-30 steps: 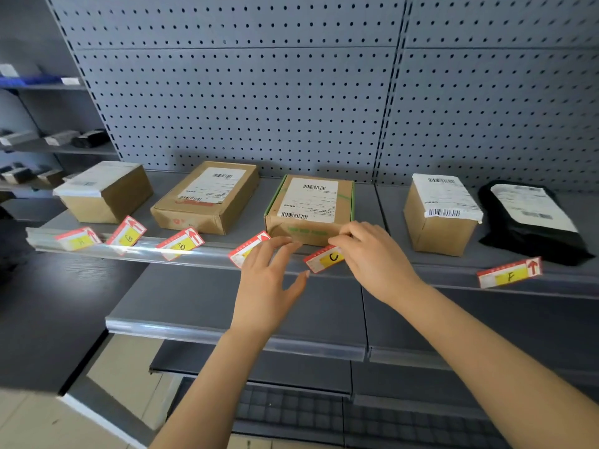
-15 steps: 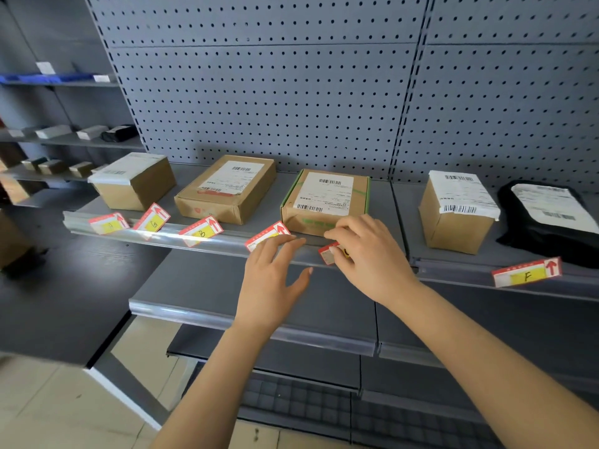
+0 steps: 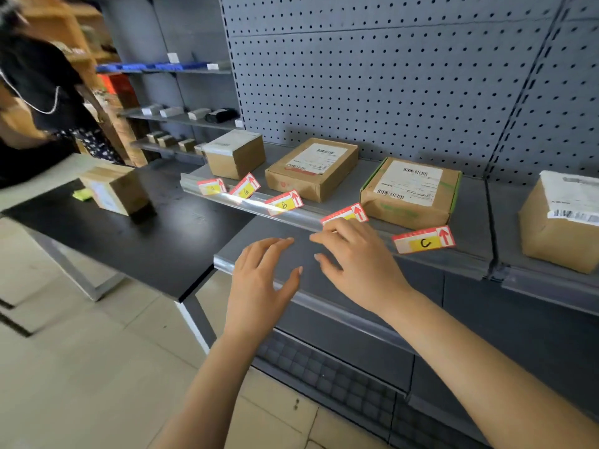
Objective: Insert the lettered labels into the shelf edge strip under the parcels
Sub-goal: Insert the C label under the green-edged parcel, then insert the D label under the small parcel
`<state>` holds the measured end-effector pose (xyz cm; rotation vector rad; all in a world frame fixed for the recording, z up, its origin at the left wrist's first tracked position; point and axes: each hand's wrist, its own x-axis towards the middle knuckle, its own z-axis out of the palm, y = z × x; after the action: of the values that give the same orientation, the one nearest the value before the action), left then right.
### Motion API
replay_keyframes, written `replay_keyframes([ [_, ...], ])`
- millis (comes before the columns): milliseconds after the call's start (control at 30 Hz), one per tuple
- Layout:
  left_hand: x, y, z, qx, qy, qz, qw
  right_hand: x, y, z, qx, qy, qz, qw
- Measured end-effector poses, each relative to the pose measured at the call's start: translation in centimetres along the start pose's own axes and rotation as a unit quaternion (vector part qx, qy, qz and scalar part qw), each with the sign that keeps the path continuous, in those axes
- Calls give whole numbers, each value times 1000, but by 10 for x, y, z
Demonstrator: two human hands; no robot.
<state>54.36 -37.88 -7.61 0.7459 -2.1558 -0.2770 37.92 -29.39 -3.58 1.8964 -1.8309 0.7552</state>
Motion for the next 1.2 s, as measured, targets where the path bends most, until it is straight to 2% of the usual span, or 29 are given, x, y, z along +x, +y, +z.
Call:
replay_keyframes([
  [133, 0, -12, -14, 3, 10, -10, 1000, 9, -15, 11, 10, -6, -11, 1000],
  [233, 7, -19, -12, -14, 5, 6, 1000, 8, -19, 12, -4, 1, 11, 1000],
  [500, 30, -8, 24, -122, -64, 124, 983, -32, -18, -21, -111, 0, 169, 979],
  [667, 26, 37, 46, -211, -121, 218, 945, -82, -30, -61, -199, -3, 294, 935],
  [867, -11, 102, 64, -301, -188, 293, 888, -151, -62, -107, -277, -9, 396, 875],
  [1067, -44, 163, 64, -340, -221, 348, 845, -208, -86, -149, -325, 5, 450, 832],
  [1200, -59, 203, 69, -350, -223, 378, 828, -239, -88, -178, -340, 26, 459, 821],
])
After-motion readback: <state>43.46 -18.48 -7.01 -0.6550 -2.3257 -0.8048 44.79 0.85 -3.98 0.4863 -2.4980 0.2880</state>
